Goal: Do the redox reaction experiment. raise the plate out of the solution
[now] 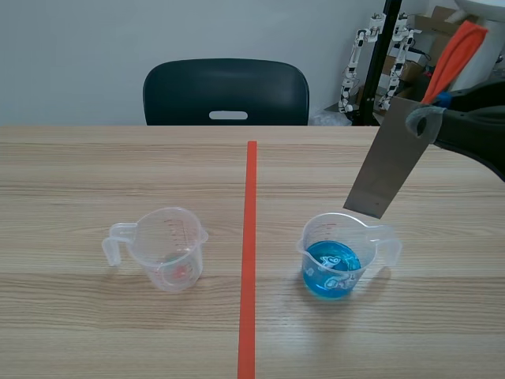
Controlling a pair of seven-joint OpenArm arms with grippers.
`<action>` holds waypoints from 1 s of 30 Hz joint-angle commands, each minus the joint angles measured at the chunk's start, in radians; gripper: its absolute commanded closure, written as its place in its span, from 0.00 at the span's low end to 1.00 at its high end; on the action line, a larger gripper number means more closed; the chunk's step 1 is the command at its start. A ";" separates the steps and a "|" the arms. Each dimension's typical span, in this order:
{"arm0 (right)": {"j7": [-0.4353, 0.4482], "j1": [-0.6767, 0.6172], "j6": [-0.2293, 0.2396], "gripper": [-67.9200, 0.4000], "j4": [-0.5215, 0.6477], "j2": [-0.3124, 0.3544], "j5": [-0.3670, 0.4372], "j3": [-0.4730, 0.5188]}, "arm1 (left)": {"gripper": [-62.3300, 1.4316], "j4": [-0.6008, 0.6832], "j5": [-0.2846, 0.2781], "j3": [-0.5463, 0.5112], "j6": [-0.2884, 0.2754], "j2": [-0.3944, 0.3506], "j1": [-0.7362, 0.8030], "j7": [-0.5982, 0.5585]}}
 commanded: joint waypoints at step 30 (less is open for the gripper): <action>-0.395 0.139 0.012 0.98 0.186 0.169 0.507 0.011 | 0.94 0.194 -0.012 0.747 -0.003 0.443 -0.864 0.686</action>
